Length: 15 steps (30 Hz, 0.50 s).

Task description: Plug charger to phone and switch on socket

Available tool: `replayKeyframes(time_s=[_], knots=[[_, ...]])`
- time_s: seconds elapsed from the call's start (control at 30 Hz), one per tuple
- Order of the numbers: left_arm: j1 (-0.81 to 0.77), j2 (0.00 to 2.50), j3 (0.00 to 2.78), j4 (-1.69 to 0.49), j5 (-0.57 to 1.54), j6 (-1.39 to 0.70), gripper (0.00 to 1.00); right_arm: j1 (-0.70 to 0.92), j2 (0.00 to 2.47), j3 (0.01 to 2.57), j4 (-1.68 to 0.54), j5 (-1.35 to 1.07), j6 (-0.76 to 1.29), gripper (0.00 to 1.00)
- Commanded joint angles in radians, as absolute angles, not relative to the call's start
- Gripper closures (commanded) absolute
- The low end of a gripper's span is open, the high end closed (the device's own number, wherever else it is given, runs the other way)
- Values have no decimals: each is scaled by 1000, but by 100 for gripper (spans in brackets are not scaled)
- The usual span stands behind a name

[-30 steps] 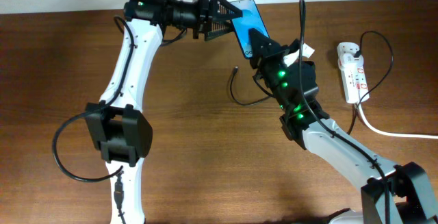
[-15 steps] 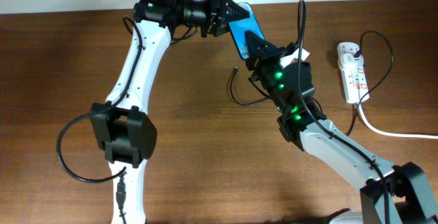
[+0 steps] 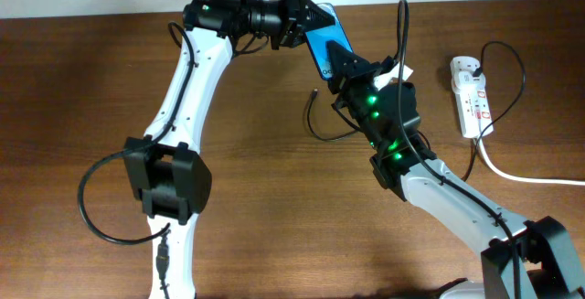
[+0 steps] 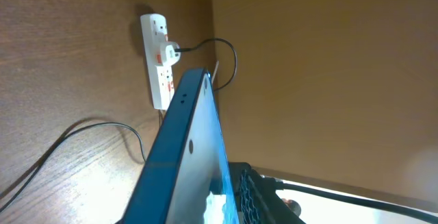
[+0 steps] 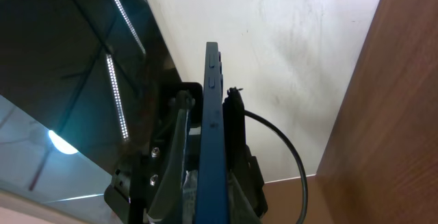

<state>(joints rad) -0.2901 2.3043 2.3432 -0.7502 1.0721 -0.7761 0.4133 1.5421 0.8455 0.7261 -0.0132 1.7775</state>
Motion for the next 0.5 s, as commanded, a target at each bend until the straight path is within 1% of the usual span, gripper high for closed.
replayKeyframes(time_s=[0.0,0.13,0.17,0.27,0.37,0.43,0.47], knots=[[-305,2294,2358,-741,1065,-775,78,426,1540,876,736,-73,1770,96],[-305,2294,2358,-741,1065,-806,99,426,1540,876,736,-95,1770,96],[-305,2294,2358,-741,1065,-814,100,426,1540,876,736,-98,1770,96],[-305,2294,2358,-741,1068,-826,100,426,1540,876,736,-98,1770,95],[-305,2294,2358,-741,1068,-826,100,426,1540,876,736,-98,1770,80],[-303,2294,2358,-741,1069,-825,100,426,1540,876,736,-98,1768,62],[-303,2294,2358,-741,1069,-825,100,425,1540,876,736,-98,1766,52]])
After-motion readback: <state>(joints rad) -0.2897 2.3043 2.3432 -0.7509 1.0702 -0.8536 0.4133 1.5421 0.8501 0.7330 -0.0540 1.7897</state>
